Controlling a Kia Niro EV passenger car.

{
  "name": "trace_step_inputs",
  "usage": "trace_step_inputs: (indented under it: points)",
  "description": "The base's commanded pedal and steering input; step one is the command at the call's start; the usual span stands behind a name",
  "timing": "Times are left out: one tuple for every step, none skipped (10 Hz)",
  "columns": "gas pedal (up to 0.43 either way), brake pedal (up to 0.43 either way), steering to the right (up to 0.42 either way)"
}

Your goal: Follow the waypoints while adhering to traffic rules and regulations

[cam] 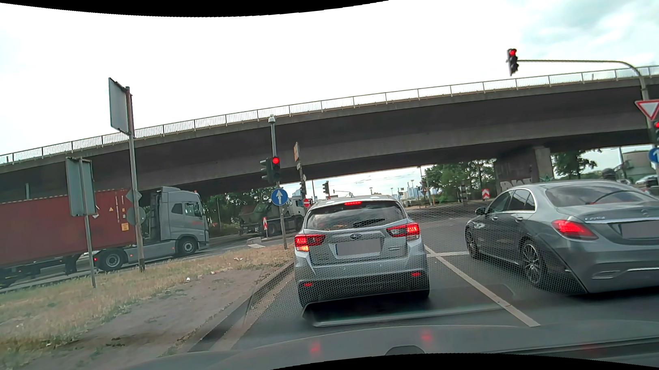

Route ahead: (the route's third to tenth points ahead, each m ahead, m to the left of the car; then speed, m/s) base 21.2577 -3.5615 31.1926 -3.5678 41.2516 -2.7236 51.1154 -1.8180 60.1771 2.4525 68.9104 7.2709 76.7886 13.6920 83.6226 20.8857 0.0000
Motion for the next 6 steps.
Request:
trace_step_inputs:
  points:
    - [0.0, 0.256, -0.001]
    - [0.0, 0.256, -0.001]
    - [0.0, 0.256, -0.001]
    - [0.0, 0.256, -0.001]
    - [0.0, 0.256, -0.001]
    - [0.0, 0.256, -0.001]
